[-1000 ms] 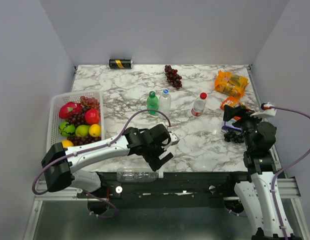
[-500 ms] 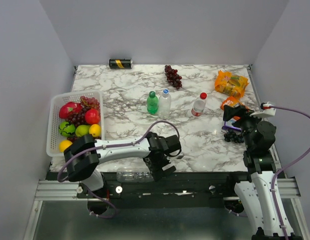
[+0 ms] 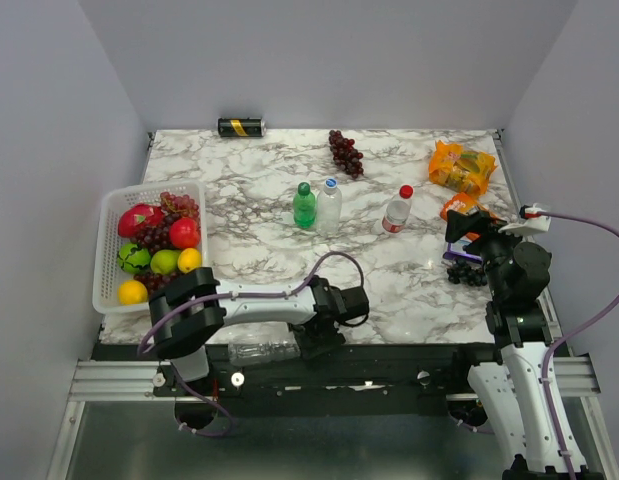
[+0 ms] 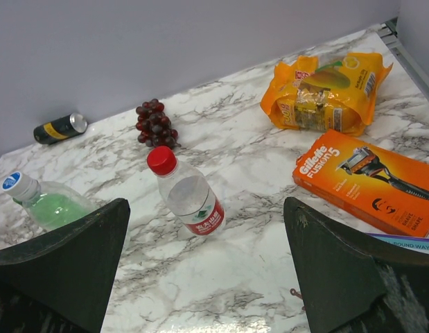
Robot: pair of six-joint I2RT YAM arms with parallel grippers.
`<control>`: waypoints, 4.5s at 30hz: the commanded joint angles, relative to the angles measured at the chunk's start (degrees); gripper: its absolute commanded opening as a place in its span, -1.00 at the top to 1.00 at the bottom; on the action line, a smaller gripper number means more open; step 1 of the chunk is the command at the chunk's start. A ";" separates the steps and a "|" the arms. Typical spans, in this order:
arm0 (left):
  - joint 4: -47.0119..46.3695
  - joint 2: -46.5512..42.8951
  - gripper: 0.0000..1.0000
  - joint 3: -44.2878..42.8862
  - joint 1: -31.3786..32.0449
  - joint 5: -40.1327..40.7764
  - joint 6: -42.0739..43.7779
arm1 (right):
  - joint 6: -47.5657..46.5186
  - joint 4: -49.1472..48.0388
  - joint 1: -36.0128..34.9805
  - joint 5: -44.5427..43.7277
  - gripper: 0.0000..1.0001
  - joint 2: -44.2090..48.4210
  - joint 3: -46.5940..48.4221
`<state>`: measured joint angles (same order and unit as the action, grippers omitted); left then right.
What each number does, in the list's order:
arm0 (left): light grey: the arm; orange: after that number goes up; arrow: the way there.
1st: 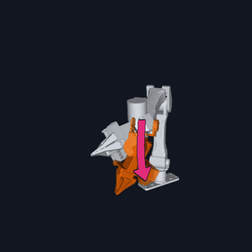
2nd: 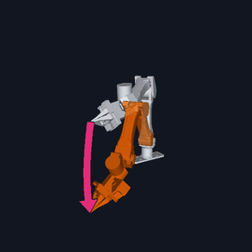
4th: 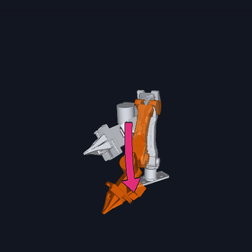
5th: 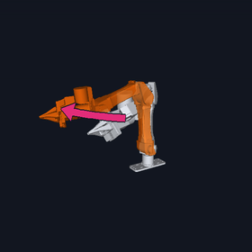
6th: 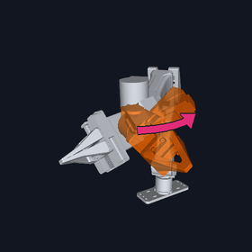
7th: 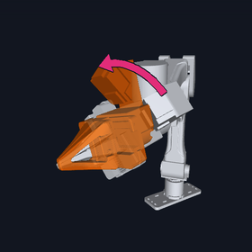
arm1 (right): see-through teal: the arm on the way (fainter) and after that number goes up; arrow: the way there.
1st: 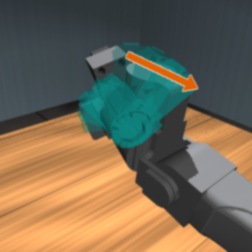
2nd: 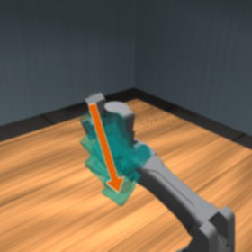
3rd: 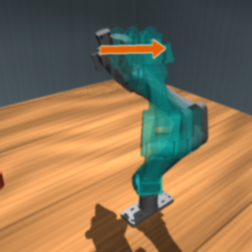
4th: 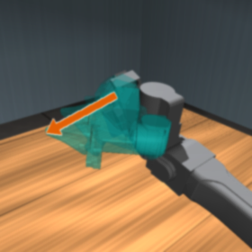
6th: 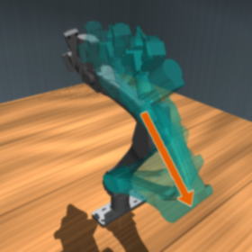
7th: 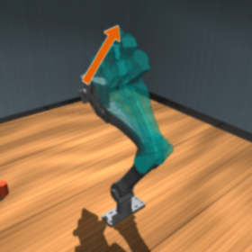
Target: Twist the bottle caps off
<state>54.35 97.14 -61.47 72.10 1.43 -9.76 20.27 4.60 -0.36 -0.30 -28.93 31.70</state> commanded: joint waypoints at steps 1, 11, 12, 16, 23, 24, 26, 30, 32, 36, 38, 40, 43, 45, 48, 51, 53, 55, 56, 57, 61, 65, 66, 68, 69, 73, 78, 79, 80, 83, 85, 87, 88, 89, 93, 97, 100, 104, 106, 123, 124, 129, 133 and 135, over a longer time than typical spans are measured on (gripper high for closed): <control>-3.01 -5.36 -0.25 0.74 0.68 7.80 0.53 | -0.67 0.67 0.18 0.73 -0.99 0.54 0.02; -17.33 -23.74 -0.21 -1.01 -0.54 11.58 5.00 | 0.02 6.12 0.10 19.51 -0.79 -0.85 8.54; -21.00 -24.89 -0.21 -1.37 -1.60 10.53 5.88 | 0.55 6.73 0.10 22.76 -0.70 -1.91 9.68; -30.50 -29.46 -0.22 -2.07 -14.84 -9.42 8.44 | 4.50 5.43 -0.43 41.73 -0.52 -7.89 15.57; -42.91 -31.75 -0.27 4.68 -24.71 -24.85 8.36 | 0.65 10.61 -14.73 40.11 -0.52 -12.72 22.17; -45.36 -31.67 -0.27 5.39 -26.20 -28.29 6.09 | 0.47 9.91 -19.11 39.76 -0.52 -13.43 22.26; -48.00 -32.10 -0.28 7.14 -29.81 -33.67 3.97 | -0.23 9.81 -23.35 36.70 -0.52 -16.24 22.26; -50.92 -32.54 -0.29 8.65 -30.87 -39.75 3.34 | -1.38 9.20 -30.21 31.50 -0.48 -20.72 21.39; -50.04 -31.67 -0.29 8.65 -31.14 -38.88 3.52 | -1.20 8.50 -31.10 31.06 -0.45 -21.78 20.86; -50.39 -30.09 -0.29 8.83 -31.31 -39.40 2.91 | -1.29 8.58 -34.43 26.06 -0.41 -22.75 20.68; -50.65 -28.77 -0.29 8.56 -31.23 -40.19 2.03 | -1.37 8.76 -35.49 24.38 -0.39 -23.45 20.94; -50.74 -27.63 -0.29 8.39 -31.23 -40.72 1.76 | -1.20 8.32 -37.25 23.33 -0.36 -24.24 21.12; -50.92 -27.10 -0.29 8.39 -31.23 -41.25 1.06 | -1.20 8.14 -39.54 21.66 -0.34 -25.73 21.64; -51.01 -27.18 -0.29 8.47 -31.23 -40.98 0.97 | -1.29 8.32 -40.33 20.52 -0.33 -26.53 22.00; -50.92 -27.36 -0.29 8.65 -31.23 -40.98 1.06 | -1.11 8.49 -41.91 16.57 -0.33 -28.11 22.26; -51.01 -27.45 -0.29 8.83 -31.23 -40.89 1.14 | -1.20 7.80 -42.88 13.92 -0.29 -28.90 22.26; -51.01 -27.27 -0.29 8.91 -31.23 -40.89 1.15 | -1.03 7.44 -42.97 13.13 -0.29 -29.08 22.17; -51.01 -27.01 -0.29 8.83 -31.31 -40.98 1.06 | -0.67 7.00 -43.06 12.17 -0.25 -28.91 22.00; -51.01 -27.01 -0.29 8.83 -31.23 -41.16 0.97 | -0.67 7.09 -43.06 11.73 -0.23 -28.82 22.00; -51.09 -26.92 -0.29 8.83 -31.23 -41.16 0.88 | -0.50 7.09 -43.06 11.11 -0.22 -28.56 22.00; -51.18 -26.83 -0.29 8.91 -31.31 -41.25 0.88 | -0.32 7.00 -43.06 9.26 -0.14 -27.77 21.65; -51.01 -26.74 -0.29 8.91 -31.23 -40.81 0.79 | 0.82 5.42 -42.97 9.43 -0.11 -25.66 20.42; -51.01 -26.66 -0.29 8.91 -31.23 -40.89 0.88 | 0.91 4.81 -43.06 9.44 -0.11 -25.48 20.15; -51.01 -26.57 -0.30 8.74 -31.23 -40.89 0.88 | 1.00 4.72 -43.06 10.22 -0.11 -25.74 20.24; -51.01 -26.48 -0.30 8.65 -31.23 -40.89 0.80 | 1.08 4.63 -43.06 10.66 -0.11 -26.18 20.41; -51.01 -26.39 -0.30 8.74 -31.23 -40.98 0.79 | 1.70 3.93 -43.14 14.00 -0.08 -28.46 20.50; -50.92 -26.30 -0.30 8.83 -31.14 -40.54 0.79 | 1.26 3.57 -43.67 14.54 -0.04 -28.47 20.33; -50.83 -26.30 -0.31 8.83 -31.14 -40.46 0.71 | 1.17 3.66 -43.76 14.53 -0.04 -28.29 20.24; -50.83 -26.30 -0.31 8.83 -31.14 -40.46 0.62 | 1.09 3.75 -43.76 14.71 -0.04 -28.29 20.24; -50.83 -26.30 -0.31 8.83 -31.14 -40.19 0.62 | 0.91 4.10 -44.02 15.32 -0.03 -28.73 20.15; -50.92 -26.22 -0.31 8.91 -31.14 -40.02 0.62 | 1.26 4.01 -44.29 14.98 -0.02 -29.43 20.06; -50.83 -26.13 -0.31 8.91 -31.14 -40.02 0.62 | 1.35 4.01 -44.46 14.97 -0.01 -29.96 20.06; -50.83 -26.21 -0.31 8.91 -31.14 -39.93 0.62 | 1.35 4.10 -44.64 15.06 0.01 -30.13 20.06; -50.74 -26.13 -0.31 8.91 -31.14 -39.84 0.71 | 1.35 4.10 -44.64 14.89 0.03 -30.31 20.06; -50.83 -26.22 -0.31 8.91 -31.14 -39.49 0.79 | 1.00 4.36 -44.81 14.53 0.18 -30.66 20.15; -50.74 -26.30 -0.32 9.00 -31.14 -39.23 0.97 | 0.73 4.54 -44.73 14.53 0.65 -30.84 20.15; -50.92 -26.57 -0.40 9.09 -31.14 -38.96 1.41 | 0.91 4.63 -44.73 14.54 0.99 -30.93 19.98; -52.06 -27.27 -0.69 9.88 -31.14 -39.92 1.59 | 1.09 4.63 -44.82 11.99 0.99 -30.14 19.71; -52.76 -27.36 -0.97 10.32 -31.05 -40.02 1.41 | 1.52 4.54 -44.81 11.02 0.99 -29.44 19.54; -47.40 -26.22 -0.97 11.81 -21.56 -23.15 11.42 | 1.61 6.47 -42.80 10.31 0.99 -26.53 22.61; -47.32 -26.22 -0.97 11.81 -20.60 -22.10 11.52 | 1.79 6.56 -42.27 10.66 0.99 -26.27 22.53; -47.40 -25.34 -0.97 11.99 -19.36 -15.16 10.90 | 1.79 7.17 -41.21 11.81 0.99 -25.39 22.53; -50.21 -26.12 -0.90 13.22 -19.10 -15.49 9.94 | 2.14 7.00 -40.25 12.60 0.99 -25.30 21.91; -51.09 -26.57 -0.76 13.66 -19.10 -16.46 10.02 | 2.31 6.83 -40.07 13.56 0.99 -25.74 21.82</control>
<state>5.50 71.18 -49.28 52.64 -17.04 0.14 22.09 11.90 -41.01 11.18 -54.98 52.12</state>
